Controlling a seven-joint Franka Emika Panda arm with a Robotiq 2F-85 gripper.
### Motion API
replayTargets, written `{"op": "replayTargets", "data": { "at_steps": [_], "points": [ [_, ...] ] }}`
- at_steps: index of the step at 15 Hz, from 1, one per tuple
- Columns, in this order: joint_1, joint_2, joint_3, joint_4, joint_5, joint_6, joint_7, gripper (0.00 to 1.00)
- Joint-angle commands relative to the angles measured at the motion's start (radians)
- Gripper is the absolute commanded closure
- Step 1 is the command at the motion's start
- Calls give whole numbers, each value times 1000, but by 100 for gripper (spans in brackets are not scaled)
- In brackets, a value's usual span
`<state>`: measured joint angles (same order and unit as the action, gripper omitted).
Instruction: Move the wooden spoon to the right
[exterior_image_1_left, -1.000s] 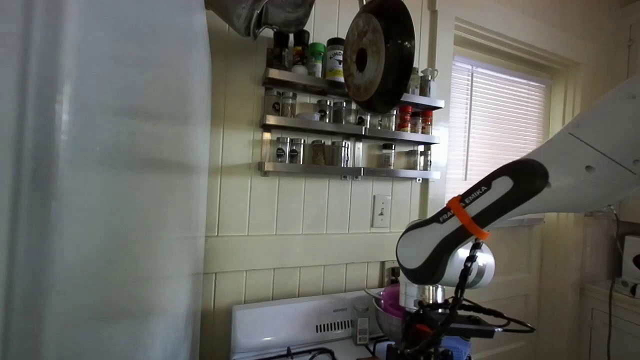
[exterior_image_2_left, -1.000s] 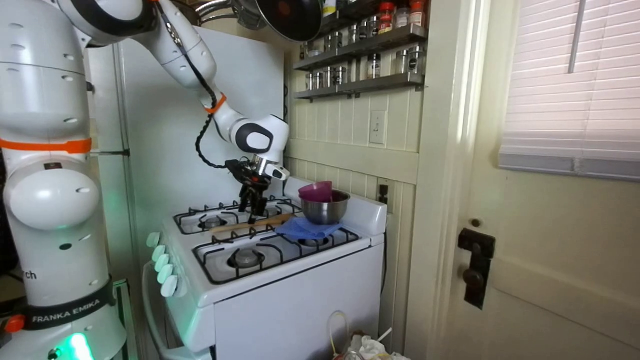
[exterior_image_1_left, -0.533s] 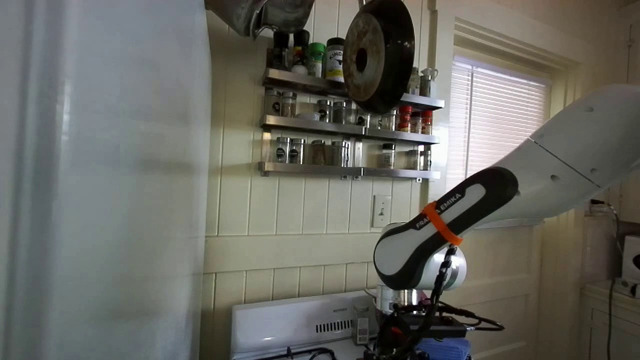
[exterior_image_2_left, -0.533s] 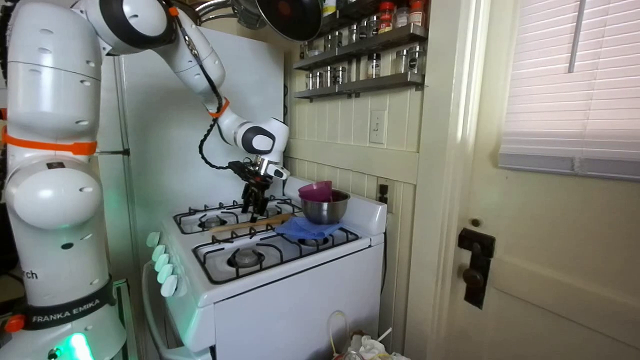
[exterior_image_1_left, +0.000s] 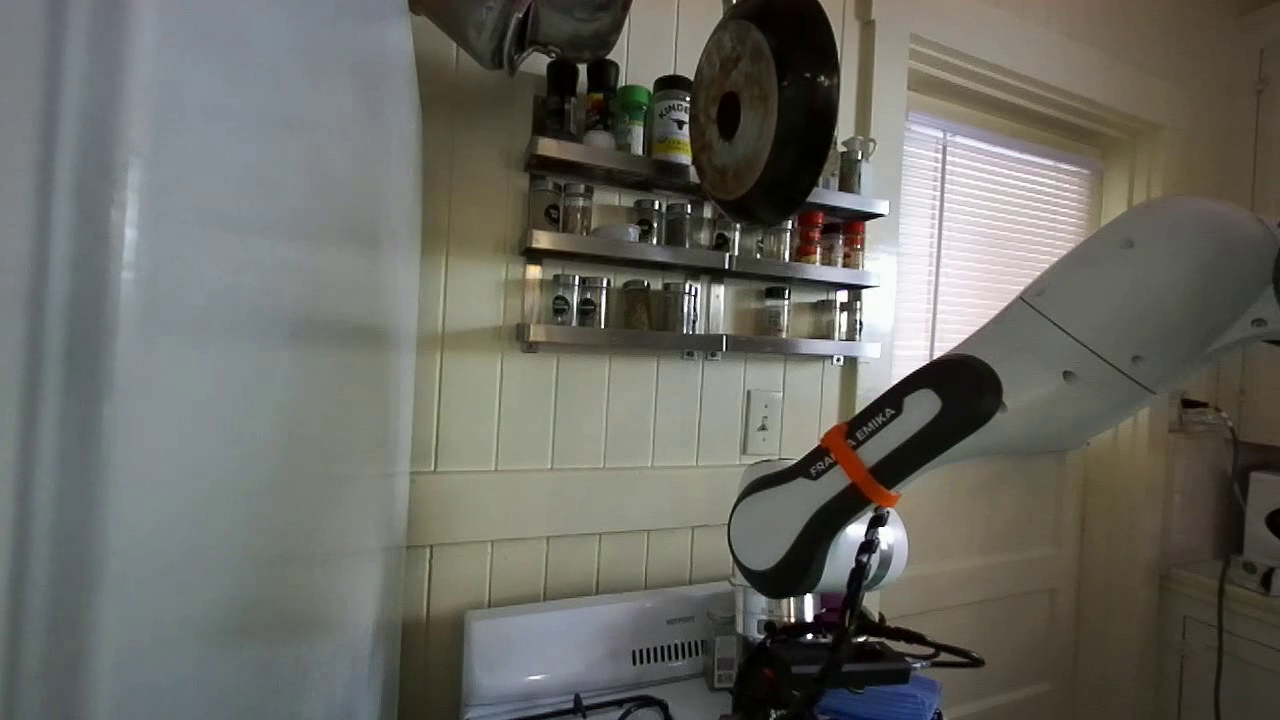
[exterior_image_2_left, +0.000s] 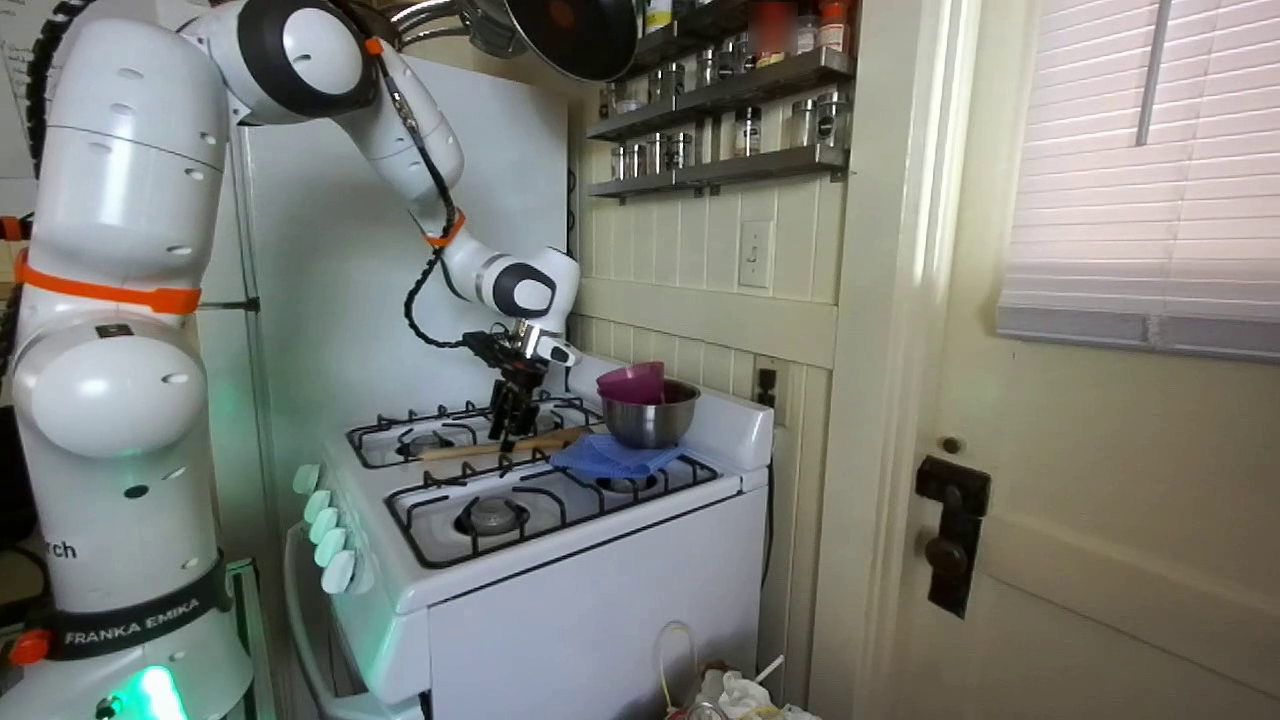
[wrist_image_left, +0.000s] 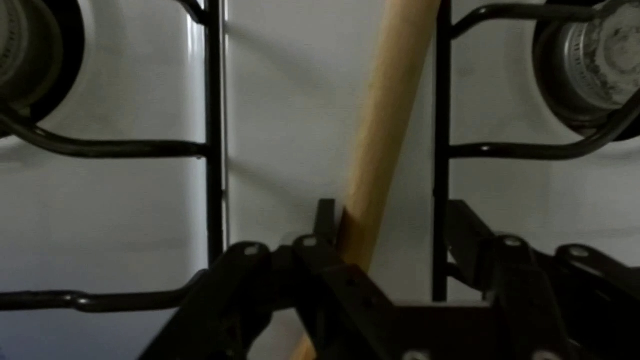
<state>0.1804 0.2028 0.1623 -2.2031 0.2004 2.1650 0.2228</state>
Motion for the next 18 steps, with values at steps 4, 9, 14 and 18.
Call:
{"op": "replayTargets", "data": {
  "at_steps": [4, 9, 14, 18],
  "points": [
    [8, 23, -11, 25, -30, -20, 62, 89],
    [10, 6, -16, 22, -48, -37, 85, 95],
    [17, -180, -1, -98, -89, -15, 43, 95],
    [6, -327, 8, -144, -115, -122, -35, 95]
  ]
}}
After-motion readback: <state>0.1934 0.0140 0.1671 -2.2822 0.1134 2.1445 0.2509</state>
